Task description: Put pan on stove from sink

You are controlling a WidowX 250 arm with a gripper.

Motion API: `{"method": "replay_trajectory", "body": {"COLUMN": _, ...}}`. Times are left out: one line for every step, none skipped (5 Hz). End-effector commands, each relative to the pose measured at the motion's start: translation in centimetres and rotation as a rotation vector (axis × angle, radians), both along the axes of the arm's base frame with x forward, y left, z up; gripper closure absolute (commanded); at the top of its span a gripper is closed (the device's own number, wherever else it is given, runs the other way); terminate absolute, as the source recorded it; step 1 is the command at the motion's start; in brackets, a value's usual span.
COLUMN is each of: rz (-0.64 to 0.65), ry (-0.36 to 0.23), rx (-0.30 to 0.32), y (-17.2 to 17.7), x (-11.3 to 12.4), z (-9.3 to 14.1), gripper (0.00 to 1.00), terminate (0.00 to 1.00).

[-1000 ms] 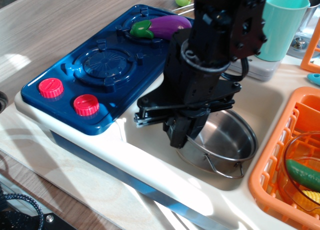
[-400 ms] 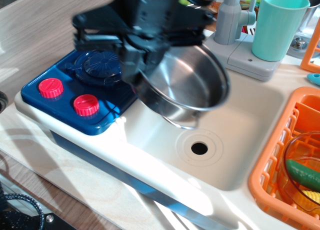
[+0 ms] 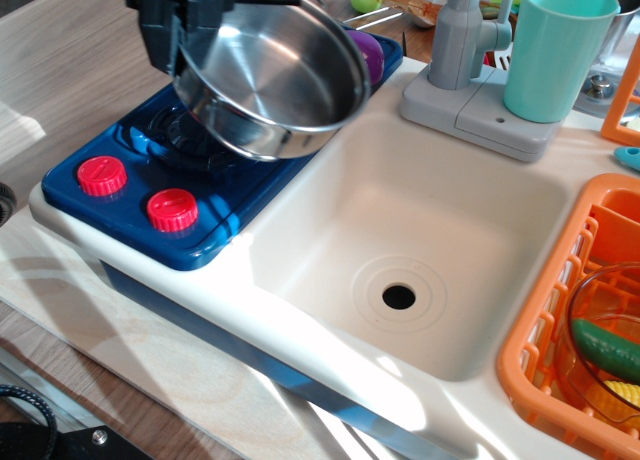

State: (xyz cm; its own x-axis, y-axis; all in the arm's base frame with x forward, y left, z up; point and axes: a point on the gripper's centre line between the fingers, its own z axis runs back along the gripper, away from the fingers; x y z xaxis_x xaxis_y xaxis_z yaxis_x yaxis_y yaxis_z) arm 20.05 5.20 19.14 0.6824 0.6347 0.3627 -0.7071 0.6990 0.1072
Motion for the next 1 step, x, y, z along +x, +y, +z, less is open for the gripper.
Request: {"method": "replay_trajectory", "body": {"rz": -0.018, "ry": -0.069, "rx": -0.027, "y": 2.56, "x": -0.08, "z": -0.74, "gripper": 1.0, "terminate": 1.0}}
